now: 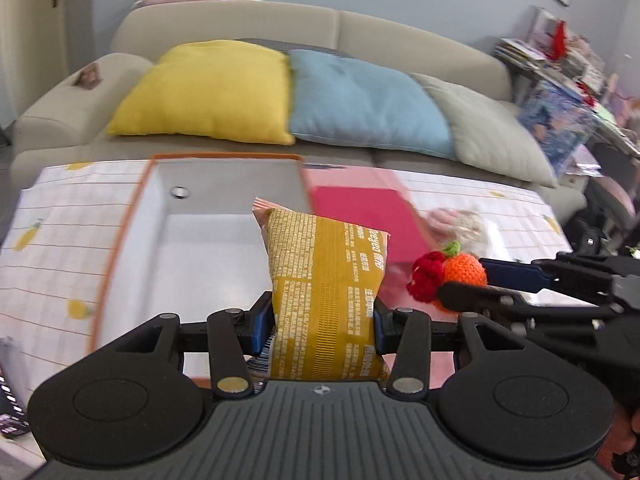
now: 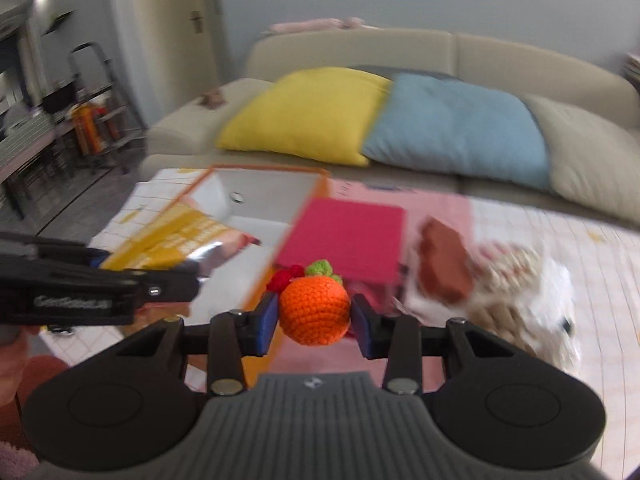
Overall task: Organize soft objects
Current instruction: 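Carry both items over the orange box and open both tools to drop them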
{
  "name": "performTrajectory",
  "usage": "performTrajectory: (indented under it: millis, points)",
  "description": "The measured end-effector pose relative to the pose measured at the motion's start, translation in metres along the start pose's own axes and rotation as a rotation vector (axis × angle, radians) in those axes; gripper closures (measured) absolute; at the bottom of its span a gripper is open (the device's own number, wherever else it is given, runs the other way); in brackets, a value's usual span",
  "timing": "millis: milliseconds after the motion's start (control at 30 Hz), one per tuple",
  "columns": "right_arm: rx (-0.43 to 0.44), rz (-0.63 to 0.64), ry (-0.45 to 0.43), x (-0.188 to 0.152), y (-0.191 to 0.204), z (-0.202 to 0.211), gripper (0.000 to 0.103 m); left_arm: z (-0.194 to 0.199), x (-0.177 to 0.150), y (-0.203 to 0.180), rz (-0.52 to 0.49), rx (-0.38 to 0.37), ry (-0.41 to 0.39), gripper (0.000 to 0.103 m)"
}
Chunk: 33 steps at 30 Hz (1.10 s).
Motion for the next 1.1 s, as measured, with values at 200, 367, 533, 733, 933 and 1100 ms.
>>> performTrajectory:
  millis: [200,367,533,733,933,1100]
  points:
    - [0.045,0.187,0.086,0.028,0.058,-0.039,0.064,-0.022,0.006,0.040,-0.006,0.100,0.077,0.050]
    - [0.064,0.282,0.198,0.033,0.079,-0.079,0.064,-0.049,0.002,0.063,-0.013,0.117,0.155,0.050]
    - [0.084,0.316,0.315,0.029,0.081,-0.110,0.064,-0.072,-0.003,0.073,-0.030,0.136,0.215,0.050]
    - [0.077,0.309,0.420,0.022,0.075,-0.142,0.064,-0.097,-0.010,0.076,-0.070,0.163,0.286,0.050]
    - [0.080,0.330,0.464,0.013,0.070,-0.161,0.064,-0.111,-0.015,0.076,-0.088,0.180,0.323,0.050]
    - [0.079,0.348,0.477,0.010,0.069,-0.166,0.064,-0.116,-0.019,0.075,-0.092,0.192,0.334,0.050]
Point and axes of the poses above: each gripper's, at about its wrist camera, not at the fingertips, and z roughly against the way its jaws point, y to its left, x to its top, the point moved 5 cm from there along -z, roughly the way its jaws point, and after that the axes turned 2 degrees about x, right-handed, at the moved point
